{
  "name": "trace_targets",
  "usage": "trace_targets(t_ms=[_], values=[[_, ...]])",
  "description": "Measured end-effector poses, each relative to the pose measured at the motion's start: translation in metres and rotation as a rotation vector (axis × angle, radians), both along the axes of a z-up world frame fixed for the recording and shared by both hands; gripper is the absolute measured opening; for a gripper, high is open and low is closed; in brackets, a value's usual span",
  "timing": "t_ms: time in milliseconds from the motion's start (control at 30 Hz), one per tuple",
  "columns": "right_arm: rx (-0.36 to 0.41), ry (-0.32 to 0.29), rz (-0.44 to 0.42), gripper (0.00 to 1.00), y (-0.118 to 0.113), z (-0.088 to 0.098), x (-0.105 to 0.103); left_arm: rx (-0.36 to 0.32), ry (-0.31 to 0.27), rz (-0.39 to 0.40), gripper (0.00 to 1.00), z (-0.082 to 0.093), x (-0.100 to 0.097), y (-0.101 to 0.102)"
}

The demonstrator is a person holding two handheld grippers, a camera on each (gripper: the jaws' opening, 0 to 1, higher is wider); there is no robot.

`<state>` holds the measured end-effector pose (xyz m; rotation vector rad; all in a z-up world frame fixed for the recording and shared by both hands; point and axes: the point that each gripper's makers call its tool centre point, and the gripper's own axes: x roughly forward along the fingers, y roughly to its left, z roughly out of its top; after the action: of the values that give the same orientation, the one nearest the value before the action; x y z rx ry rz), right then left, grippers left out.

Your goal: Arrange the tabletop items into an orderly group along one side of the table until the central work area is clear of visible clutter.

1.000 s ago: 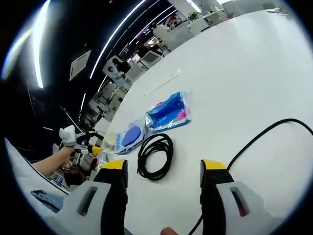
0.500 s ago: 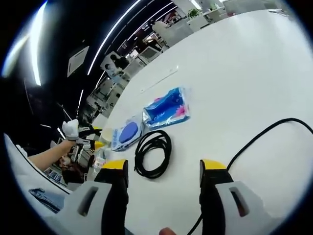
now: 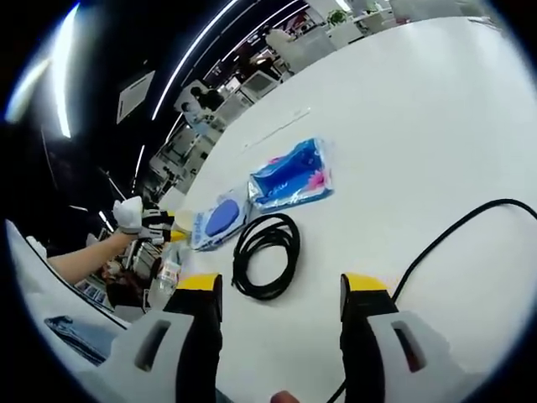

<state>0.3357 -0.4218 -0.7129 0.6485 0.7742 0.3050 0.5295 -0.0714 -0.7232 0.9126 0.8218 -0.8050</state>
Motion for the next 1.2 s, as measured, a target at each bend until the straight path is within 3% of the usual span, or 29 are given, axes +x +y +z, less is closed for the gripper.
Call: trace_targets(t_ms=[167, 333, 433, 533, 667, 933, 1200], values=[[-0.002, -0.004, -0.01, 0.55, -0.004, 0.002, -0.001, -0.12, -0.033, 0.094, 0.35, 0.011, 0.006, -0.007], [-0.002, -0.007, -0.009, 0.55, -0.003, 0.002, -0.002, -0.293, -0.057, 0.251, 0.35, 0.028, 0.015, -0.007], [-0.001, -0.012, -0.007, 0.55, -0.002, 0.003, -0.002, -0.452, -0.066, 0.387, 0.35, 0.041, 0.023, -0.004], [-0.002, -0.016, -0.008, 0.55, -0.002, 0.004, -0.002, -0.559, -0.044, 0.463, 0.35, 0.047, 0.026, -0.003], [-0.001, -0.019, -0.014, 0.55, -0.004, 0.004, -0.002, -0.69, -0.06, 0.554, 0.35, 0.055, 0.033, 0.003], [-0.004, -0.009, -0.021, 0.54, -0.005, 0.002, -0.004, -0.725, -0.11, 0.576, 0.35, 0.059, 0.045, 0.004], [-0.006, -0.001, -0.021, 0.54, -0.005, 0.001, -0.005, -0.794, -0.134, 0.676, 0.36, 0.053, 0.063, 0.01]])
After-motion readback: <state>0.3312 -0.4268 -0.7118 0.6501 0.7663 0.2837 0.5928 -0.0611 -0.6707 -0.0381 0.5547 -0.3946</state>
